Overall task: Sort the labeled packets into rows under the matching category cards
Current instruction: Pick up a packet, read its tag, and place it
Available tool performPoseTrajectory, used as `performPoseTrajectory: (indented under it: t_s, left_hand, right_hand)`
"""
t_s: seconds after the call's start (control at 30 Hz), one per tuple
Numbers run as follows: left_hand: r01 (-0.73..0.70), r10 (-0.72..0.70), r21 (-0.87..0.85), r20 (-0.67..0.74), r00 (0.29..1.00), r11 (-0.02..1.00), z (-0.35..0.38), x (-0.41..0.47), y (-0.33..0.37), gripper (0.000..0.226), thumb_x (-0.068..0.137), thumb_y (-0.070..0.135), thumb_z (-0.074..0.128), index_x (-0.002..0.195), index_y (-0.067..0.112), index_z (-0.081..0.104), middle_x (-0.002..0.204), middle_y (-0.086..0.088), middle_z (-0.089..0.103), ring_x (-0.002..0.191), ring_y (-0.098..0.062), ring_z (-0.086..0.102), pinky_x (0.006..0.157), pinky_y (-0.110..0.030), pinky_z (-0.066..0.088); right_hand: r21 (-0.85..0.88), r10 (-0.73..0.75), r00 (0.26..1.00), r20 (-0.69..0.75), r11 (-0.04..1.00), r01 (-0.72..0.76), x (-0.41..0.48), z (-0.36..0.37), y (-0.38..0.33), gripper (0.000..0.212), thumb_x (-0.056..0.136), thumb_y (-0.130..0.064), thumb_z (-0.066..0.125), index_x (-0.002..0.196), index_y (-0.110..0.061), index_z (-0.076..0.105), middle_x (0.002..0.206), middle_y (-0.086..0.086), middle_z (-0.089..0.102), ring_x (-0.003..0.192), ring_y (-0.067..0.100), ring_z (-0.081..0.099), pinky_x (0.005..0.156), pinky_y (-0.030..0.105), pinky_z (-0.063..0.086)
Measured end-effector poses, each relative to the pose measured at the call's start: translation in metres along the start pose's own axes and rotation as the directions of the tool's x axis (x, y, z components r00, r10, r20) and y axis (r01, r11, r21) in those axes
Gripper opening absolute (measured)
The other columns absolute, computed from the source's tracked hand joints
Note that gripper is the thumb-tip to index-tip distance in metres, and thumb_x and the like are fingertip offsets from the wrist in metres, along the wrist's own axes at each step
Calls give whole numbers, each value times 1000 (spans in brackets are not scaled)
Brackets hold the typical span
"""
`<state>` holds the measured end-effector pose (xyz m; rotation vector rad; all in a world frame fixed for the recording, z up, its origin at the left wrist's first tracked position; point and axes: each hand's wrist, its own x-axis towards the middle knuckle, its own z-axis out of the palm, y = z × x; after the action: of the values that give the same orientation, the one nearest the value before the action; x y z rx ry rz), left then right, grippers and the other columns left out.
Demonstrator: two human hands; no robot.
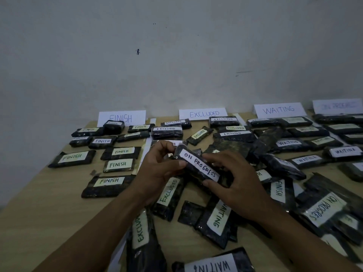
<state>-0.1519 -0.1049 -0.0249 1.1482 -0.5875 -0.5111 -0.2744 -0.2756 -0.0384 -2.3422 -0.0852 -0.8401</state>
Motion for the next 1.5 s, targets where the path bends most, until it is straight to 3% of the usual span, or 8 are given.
performPoseTrajectory:
  t_s: [0.23, 0.4, 0.67, 0.8, 0.93, 1.2, 1.3, 1.5]
  left_hand:
    - [-23, 30, -182, 36, 999, 983, -9, 0, -5, 51, 48, -3, 67, 94, 10, 48, 87, -10, 61, 78, -26, 60, 59, -32, 56]
    - [-59, 67, -93, 93, 993, 994, -8, -2, -4, 55, 51, -5, 68, 103, 5, 53, 93, -6, 62, 83, -21, 63, 64, -30, 56]
    - [-154, 131, 408, 85, 988, 900, -9, -8, 4, 48, 64, -1, 74, 107, 7, 56, 96, 0, 67, 95, -18, 66, 81, -29, 55]
    - [-168, 193, 620, 27, 981, 767, -8, -10, 3, 46, 61, 30, 84, 102, 30, 62, 97, 8, 68, 84, -15, 63, 78, -41, 55]
    - [-239, 286, 661, 39, 957, 711, 5, -11, 2, 43, 59, 40, 82, 97, 39, 61, 94, 18, 66, 78, -1, 59, 74, -29, 53]
    - [-378, 273, 796, 276, 922, 472, 46, 26, 14, 65, 64, 48, 83, 120, 41, 51, 111, 24, 56, 105, 4, 53, 83, -16, 46]
    - [-518, 216, 786, 470, 856, 338, 79, 44, 13, 60, 67, 58, 69, 121, 40, 50, 113, 26, 49, 108, 9, 47, 87, -10, 40]
    - [-752, 133, 619, 745, 653, 228, 181, 64, -14, 44, 80, 61, 57, 117, 37, 54, 112, 20, 46, 106, 6, 40, 81, -9, 32]
  right_hand:
    - [27, 38, 999, -16, 999, -38, -1, -2, -1, 62, 72, -43, 75, 129, -31, 53, 115, -18, 54, 110, 0, 51, 89, 18, 43]
    - [108, 65, 997, -28, 992, -61, -2, -2, -1, 52, 78, -35, 71, 128, -29, 55, 113, -17, 58, 106, 0, 55, 86, 18, 46]
    - [120, 71, 996, -53, 991, -64, -1, -2, -3, 47, 86, -28, 63, 131, -24, 53, 121, -16, 55, 113, -4, 51, 91, 6, 37]
    - [238, 170, 978, -117, 961, -139, 0, -5, -4, 55, 83, -31, 66, 134, -32, 48, 123, -15, 56, 115, 1, 53, 95, 22, 45]
    - [615, 386, 919, -77, 744, -261, 7, -11, -14, 69, 72, -25, 77, 134, -34, 46, 111, -15, 67, 106, 9, 64, 87, 35, 55]
    - [724, 586, 765, -266, 646, -242, 28, -71, -7, 50, 72, 2, 75, 112, -25, 61, 98, 3, 69, 90, 20, 69, 73, 37, 58]
    - [798, 660, 671, -339, 580, -167, 21, -115, 7, 47, 68, 5, 73, 112, -8, 59, 87, 7, 69, 80, 26, 69, 65, 36, 56]
    - [773, 732, 476, -488, 616, -155, -35, -205, 32, 23, 81, 3, 61, 98, -11, 59, 75, 5, 67, 63, 20, 64, 49, 26, 51]
